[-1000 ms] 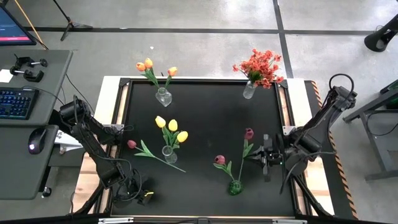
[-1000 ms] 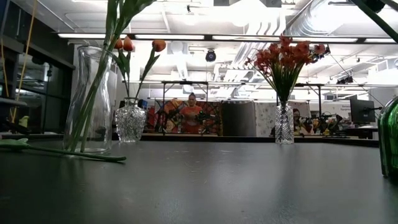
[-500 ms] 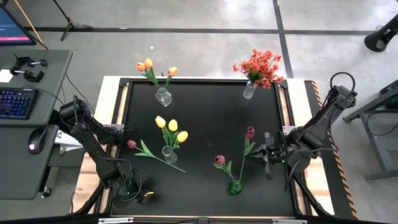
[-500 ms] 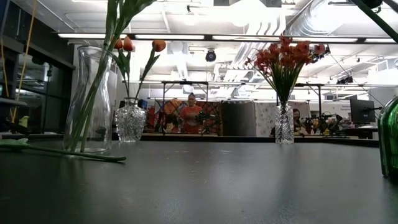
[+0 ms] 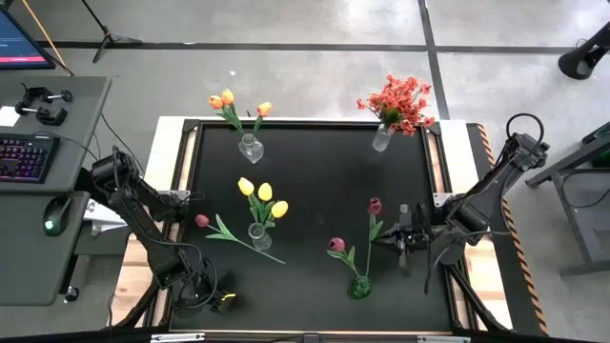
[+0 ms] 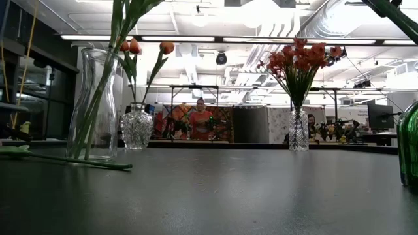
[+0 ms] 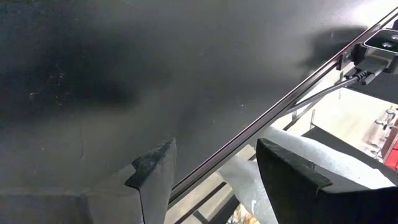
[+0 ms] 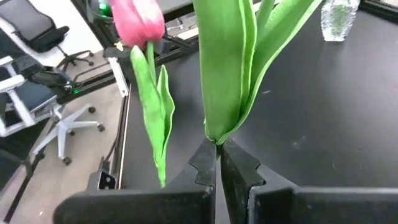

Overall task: Sort flowers into vase by color
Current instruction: Put the right dark red flower into the green vase

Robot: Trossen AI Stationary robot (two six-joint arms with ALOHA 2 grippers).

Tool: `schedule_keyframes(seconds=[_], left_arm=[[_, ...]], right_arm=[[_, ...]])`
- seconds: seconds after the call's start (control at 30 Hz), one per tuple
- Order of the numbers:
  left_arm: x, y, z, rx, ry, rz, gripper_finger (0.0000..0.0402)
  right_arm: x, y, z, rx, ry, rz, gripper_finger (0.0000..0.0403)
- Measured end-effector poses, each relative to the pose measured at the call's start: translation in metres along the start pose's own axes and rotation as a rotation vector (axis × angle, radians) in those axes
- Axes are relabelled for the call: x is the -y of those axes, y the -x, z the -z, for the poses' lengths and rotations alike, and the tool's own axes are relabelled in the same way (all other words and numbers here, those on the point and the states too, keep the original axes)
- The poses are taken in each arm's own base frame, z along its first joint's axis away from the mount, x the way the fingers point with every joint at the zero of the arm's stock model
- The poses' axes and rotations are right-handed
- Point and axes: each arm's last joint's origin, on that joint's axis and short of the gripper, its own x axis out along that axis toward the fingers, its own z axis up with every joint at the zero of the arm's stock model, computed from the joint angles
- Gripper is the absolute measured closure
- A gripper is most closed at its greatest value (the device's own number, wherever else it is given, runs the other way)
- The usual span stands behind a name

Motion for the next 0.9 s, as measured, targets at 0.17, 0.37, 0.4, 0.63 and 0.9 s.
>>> schedule_keyframes(seconds=[0.17,0.37,0.4,0.63,0.9], left_arm=[[-0.0001,0.0,-0.0001,0.001,-0.001,-0.002,0.0193],[-0.0011,0.0,-0.0005,0.006,-0.014,-0.011,0.0193],[-0.0011,0.0,-0.0005,0.006,-0.014,-0.011,0.0193],[-0.001,0.0,-0.0006,0.006,-0.013,-0.01,0.0193],[-0.0003,0.0,-0.0001,0.001,-0.028,-0.003,0.0193]], right_arm=[[-0.0006,-0.0011,0.0008,-0.054,0.032,-0.055,0.0403],[-0.0002,-0.004,0.0017,-0.108,0.096,-0.104,0.0403],[0.0,-0.0048,0.0018,-0.11,0.092,-0.101,0.0403],[-0.0013,-0.0052,0.0036,-0.157,0.098,-0.154,0.0403],[-0.0014,-0.0043,0.0079,-0.256,0.054,-0.212,0.0379]])
